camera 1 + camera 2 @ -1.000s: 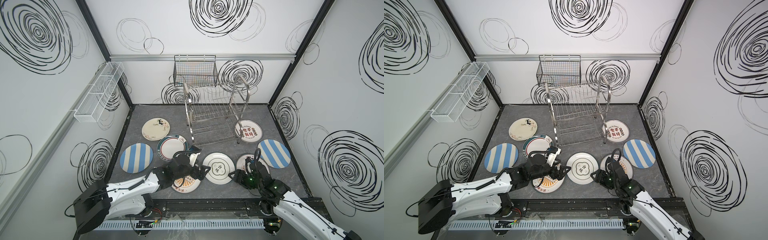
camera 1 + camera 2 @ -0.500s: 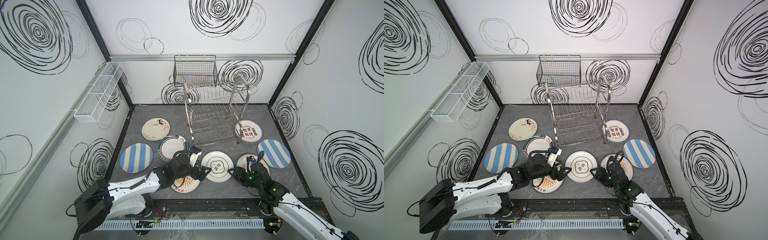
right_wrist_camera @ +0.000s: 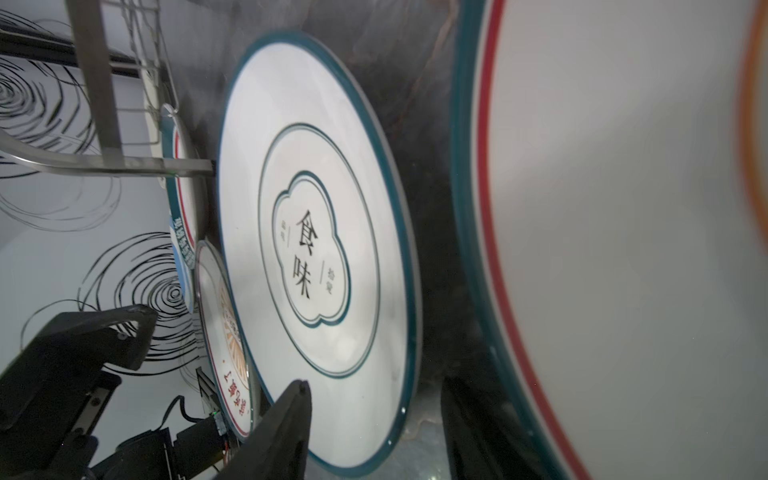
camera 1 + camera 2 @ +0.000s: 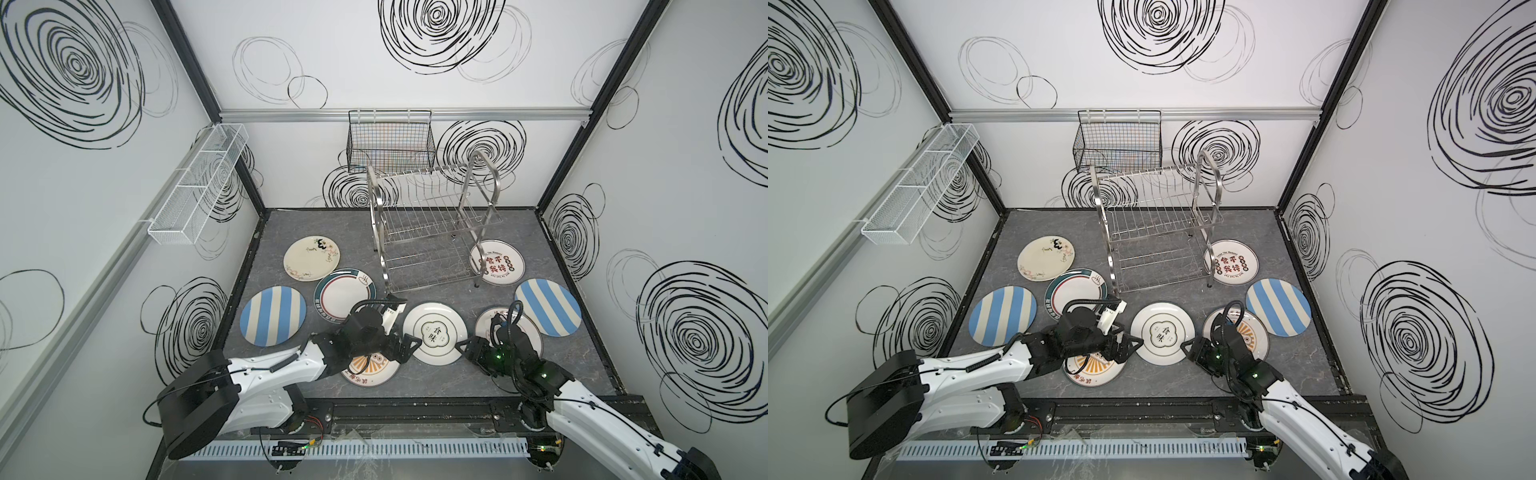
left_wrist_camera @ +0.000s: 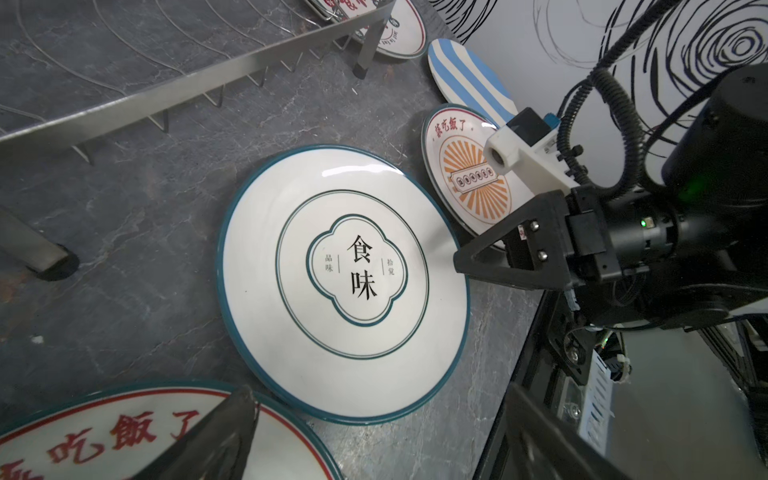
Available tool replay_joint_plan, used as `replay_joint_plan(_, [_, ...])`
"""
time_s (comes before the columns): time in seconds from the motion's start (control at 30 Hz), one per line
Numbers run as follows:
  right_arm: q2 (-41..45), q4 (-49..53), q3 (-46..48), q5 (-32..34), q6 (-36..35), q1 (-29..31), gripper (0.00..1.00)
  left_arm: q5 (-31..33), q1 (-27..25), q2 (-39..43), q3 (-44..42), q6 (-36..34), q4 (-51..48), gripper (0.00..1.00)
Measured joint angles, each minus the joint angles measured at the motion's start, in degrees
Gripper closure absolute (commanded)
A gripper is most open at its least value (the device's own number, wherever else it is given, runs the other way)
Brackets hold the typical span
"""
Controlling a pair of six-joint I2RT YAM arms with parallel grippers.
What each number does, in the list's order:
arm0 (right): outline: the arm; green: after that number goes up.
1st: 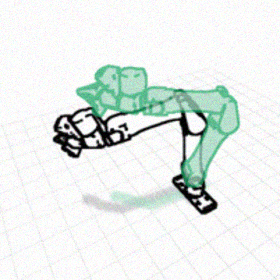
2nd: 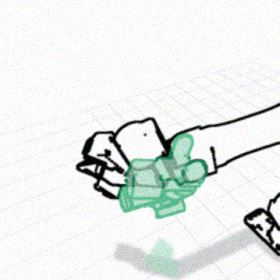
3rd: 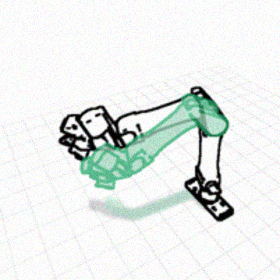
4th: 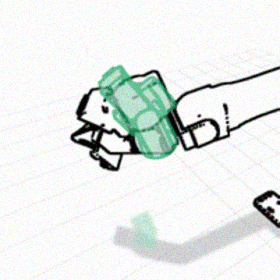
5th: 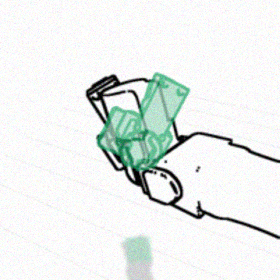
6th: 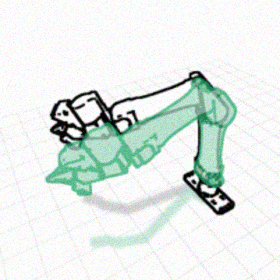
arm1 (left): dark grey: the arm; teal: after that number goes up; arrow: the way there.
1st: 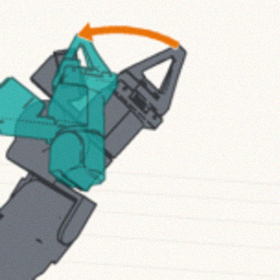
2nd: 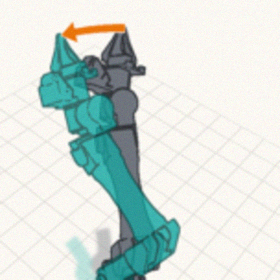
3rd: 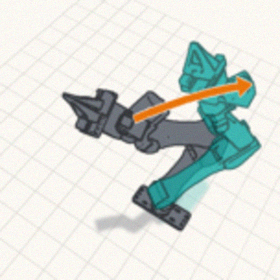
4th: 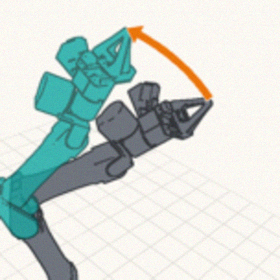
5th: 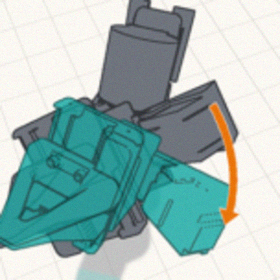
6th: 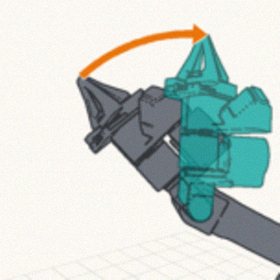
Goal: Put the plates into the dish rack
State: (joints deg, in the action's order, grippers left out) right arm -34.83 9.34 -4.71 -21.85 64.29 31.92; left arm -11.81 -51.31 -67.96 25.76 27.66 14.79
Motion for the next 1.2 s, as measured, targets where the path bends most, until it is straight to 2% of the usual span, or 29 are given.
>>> replay_joint_plan(0.37, [-3.6, -0.5, -1.6, 1.1, -1.3, 0.0, 0.47, -1.5, 0.3, -1.1, 0.9, -0.7, 0.8, 0.04])
replay_joint_plan(0.53, [-3.6, -0.5, -1.4, 2.1, -1.0, 0.0, 0.54, -1.9, 0.5, -1.1, 0.9, -0.9, 0.8, 0.04])
replay_joint_plan(1.03, [-6.5, -5.1, -0.6, 4.1, -0.6, 0.0, 0.62, -2.8, 1.1, -1.1, 1.0, -1.3, 0.8, 0.04])
replay_joint_plan(1.2, [-7.8, -6.3, -0.5, 4.5, -0.7, 0.0, 0.69, -3.2, 1.2, -1.1, 1.2, -1.5, 0.8, 0.04])
